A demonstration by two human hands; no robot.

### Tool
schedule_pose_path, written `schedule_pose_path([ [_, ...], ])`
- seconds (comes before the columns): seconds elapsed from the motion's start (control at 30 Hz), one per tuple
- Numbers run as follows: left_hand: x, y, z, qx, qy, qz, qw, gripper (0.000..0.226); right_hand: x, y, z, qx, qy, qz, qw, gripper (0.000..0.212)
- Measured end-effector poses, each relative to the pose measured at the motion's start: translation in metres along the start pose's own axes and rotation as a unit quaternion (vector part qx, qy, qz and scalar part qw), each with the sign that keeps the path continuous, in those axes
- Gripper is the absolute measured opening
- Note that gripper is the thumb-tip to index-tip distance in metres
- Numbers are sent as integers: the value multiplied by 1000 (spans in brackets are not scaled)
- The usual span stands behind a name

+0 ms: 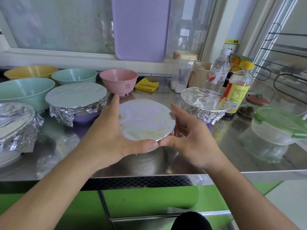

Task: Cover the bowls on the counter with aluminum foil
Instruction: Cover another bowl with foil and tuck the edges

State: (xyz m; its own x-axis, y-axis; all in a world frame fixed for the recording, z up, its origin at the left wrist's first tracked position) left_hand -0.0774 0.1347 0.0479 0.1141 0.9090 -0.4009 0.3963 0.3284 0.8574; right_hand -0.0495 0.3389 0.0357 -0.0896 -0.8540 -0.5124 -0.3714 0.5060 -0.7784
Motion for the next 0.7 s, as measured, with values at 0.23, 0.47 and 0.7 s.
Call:
schedule_pose_path([
  [0.23,-3,-1,2,-9,6,16,1000,171,1,-4,9,-15,18,12,1000,76],
  [0.47,-1,-12,5,-6,-3,36,999,153,2,4,6,23,-58,23,998,131],
  [0.7,-2,-21,7,-6,-3,64,998,162,10,7,-5,40,-77,-32,996,140],
])
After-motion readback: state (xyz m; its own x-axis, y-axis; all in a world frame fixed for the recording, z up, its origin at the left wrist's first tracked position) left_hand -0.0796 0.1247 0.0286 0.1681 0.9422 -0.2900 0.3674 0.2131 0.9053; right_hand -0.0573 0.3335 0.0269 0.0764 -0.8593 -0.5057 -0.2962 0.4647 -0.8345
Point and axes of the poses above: each hand's wrist, its own z-axis away from the middle knuckle, its own x-axis out of the palm, y = z × x, the point moved 9 cm from there along -z, towards the middle knuckle, and after that the axes turned 10 degrees about z, right-handed, at the moved point
